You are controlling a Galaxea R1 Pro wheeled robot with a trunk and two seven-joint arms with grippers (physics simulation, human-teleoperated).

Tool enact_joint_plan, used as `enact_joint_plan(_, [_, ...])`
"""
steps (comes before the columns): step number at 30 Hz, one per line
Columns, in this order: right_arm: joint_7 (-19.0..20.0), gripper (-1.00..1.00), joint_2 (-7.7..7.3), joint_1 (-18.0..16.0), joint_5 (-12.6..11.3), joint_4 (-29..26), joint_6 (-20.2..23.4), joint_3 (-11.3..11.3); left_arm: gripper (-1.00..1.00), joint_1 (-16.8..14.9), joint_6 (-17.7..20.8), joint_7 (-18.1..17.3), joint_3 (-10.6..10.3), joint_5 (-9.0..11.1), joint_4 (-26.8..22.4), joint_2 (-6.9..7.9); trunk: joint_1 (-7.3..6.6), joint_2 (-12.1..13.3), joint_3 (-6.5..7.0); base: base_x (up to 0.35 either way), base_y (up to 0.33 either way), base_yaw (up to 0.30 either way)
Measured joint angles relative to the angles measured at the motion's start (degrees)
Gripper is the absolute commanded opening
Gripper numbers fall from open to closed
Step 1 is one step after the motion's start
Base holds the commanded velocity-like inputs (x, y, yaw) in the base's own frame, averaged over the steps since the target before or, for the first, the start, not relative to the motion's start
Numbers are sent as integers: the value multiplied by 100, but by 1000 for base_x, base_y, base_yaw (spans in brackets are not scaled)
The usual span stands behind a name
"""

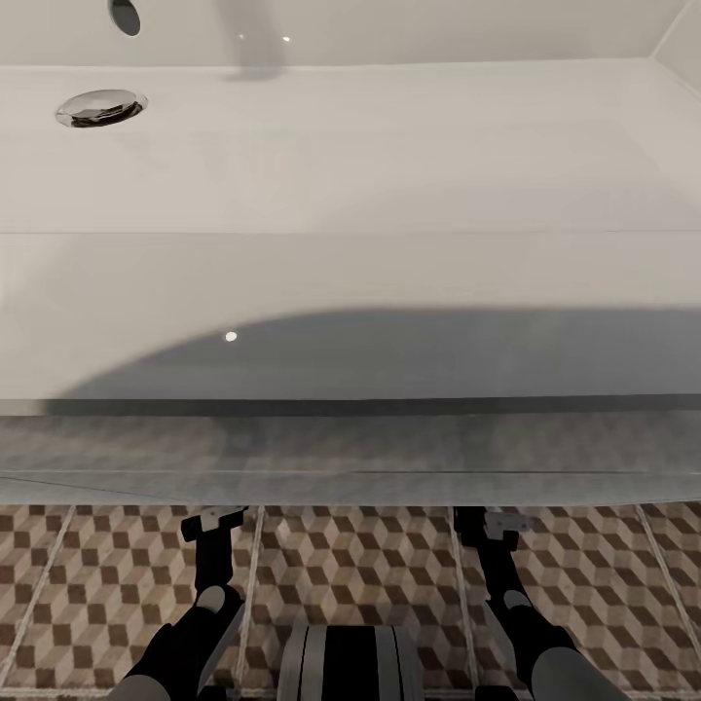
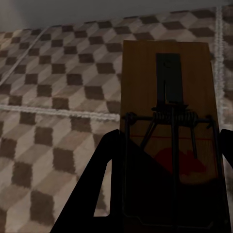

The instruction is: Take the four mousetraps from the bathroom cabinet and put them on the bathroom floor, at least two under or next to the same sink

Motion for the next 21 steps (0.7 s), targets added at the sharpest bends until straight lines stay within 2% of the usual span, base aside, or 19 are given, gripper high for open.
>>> enact_joint_plan(16, [0, -100, 0, 0, 2, 0, -4, 0, -100, 3, 21, -35, 2, 29, 228, 37, 0, 0, 0, 0, 0, 0])
enact_joint_plan(21, [0, -100, 0, 0, 2, 0, -5, -1, -100, 1, 318, -35, 3, 37, 229, 57, 0, 0, 0, 0, 0, 0])
